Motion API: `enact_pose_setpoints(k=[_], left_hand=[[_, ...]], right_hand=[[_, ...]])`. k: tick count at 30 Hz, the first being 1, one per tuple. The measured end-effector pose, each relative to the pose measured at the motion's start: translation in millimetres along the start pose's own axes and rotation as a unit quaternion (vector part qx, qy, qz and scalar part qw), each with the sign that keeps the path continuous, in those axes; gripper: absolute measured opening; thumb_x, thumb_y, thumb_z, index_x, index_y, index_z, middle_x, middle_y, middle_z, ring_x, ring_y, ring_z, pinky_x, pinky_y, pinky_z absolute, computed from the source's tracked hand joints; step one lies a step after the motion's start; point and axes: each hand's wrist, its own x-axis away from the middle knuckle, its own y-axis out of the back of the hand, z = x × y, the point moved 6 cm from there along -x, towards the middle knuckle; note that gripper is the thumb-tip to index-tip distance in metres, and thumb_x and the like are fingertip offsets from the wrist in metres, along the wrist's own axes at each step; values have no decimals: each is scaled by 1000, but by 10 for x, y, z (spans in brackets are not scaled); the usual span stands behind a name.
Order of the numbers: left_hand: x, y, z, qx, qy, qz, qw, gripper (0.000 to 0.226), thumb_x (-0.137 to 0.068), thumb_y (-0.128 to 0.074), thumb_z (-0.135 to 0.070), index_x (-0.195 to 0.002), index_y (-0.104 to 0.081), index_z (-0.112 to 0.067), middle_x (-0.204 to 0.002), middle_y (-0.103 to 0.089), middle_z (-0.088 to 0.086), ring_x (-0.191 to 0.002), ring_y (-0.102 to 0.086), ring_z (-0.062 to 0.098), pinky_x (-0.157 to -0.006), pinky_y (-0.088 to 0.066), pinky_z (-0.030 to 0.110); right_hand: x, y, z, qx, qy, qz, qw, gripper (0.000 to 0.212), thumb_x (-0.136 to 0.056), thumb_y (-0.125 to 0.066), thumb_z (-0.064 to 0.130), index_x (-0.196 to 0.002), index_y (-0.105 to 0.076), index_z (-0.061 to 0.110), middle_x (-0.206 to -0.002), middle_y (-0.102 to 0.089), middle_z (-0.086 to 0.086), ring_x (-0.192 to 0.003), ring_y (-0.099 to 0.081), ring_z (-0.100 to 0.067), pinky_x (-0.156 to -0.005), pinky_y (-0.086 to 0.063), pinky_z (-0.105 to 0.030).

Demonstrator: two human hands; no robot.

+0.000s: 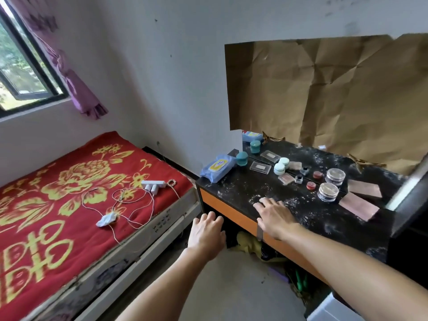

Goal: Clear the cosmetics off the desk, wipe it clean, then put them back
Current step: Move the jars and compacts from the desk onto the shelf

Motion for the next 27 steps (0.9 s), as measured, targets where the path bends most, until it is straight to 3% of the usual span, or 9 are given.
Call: enact_pose_setpoints(k=[6, 20, 27], left_hand=[[-968, -228, 337, 1, -18, 19, 1000, 30, -91, -47, -33, -117, -51, -20, -116, -50, 1, -114, -45, 24, -94, -35, 35], [-3470, -708, 839, -53, -183, 94, 977, 26, -93, -43, -34, -112, -49, -18, -119, -51, 4, -113, -47, 27, -94, -34, 39], [-4306, -999, 635, -34, -220, 118, 968, 24, -93, -42, -32, -112, -48, -18, -118, -50, 4, -112, -46, 27, -93, -33, 40]], right_hand=[[-820, -288, -266, -4, -18, 21, 1000, 38, -91, -47, 32, -128, -44, 20, -132, -46, -5, -118, -47, -26, -95, -40, -41], [-2291, -726, -889, -78, -187, 39, 978, 35, -92, -46, 33, -125, -49, 21, -128, -50, 0, -117, -48, -23, -96, -38, -39], [-2575, -925, -1554, -111, -285, 11, 952, 28, -91, -50, 29, -116, -58, 18, -118, -59, -1, -100, -60, -23, -79, -49, -33]])
